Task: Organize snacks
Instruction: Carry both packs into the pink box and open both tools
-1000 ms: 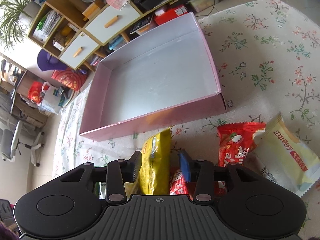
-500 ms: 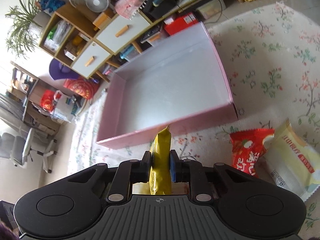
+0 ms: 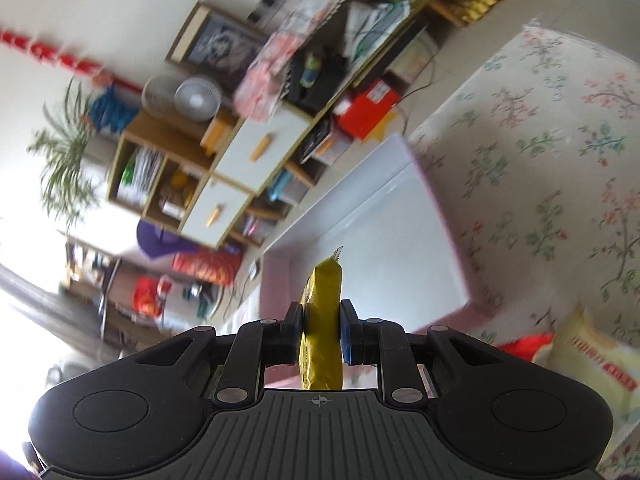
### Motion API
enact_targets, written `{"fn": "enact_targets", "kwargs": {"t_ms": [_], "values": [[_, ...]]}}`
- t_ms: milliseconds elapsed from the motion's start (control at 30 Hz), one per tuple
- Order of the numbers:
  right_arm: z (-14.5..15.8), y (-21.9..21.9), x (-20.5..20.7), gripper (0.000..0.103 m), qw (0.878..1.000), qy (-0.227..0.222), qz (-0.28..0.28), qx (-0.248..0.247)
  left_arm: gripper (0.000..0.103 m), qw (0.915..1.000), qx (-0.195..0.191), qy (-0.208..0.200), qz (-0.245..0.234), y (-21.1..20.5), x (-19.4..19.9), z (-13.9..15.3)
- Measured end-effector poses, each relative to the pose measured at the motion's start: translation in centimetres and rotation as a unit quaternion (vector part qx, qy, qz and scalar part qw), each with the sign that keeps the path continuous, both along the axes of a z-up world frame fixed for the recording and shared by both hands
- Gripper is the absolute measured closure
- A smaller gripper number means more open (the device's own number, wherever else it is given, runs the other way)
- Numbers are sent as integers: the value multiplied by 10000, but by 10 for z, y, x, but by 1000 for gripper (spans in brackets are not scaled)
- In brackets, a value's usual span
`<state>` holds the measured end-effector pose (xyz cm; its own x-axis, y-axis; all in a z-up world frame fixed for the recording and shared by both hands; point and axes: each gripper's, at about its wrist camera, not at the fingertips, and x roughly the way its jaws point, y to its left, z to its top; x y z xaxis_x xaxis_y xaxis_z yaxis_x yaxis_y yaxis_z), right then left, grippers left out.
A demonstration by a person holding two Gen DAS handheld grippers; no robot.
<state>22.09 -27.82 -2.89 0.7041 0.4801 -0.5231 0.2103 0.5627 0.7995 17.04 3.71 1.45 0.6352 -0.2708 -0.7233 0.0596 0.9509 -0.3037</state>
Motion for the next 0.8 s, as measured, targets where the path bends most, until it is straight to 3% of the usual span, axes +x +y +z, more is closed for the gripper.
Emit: {"fn": "enact_targets", "kwargs": {"t_ms": [200,467,800], "values": [[-16,-17,5,84,9991,48,-426,-28,62,9984,357,-367,-244,-20,36,-13],[-16,-8,11,84,9970,-204,-419,-621,62,9907,1030,-746,-483,-36,44,-37],[-17,18,17,84,9891,-235,50,-1455,62,9933,935,-509,-456,-19,28,-40]]}}
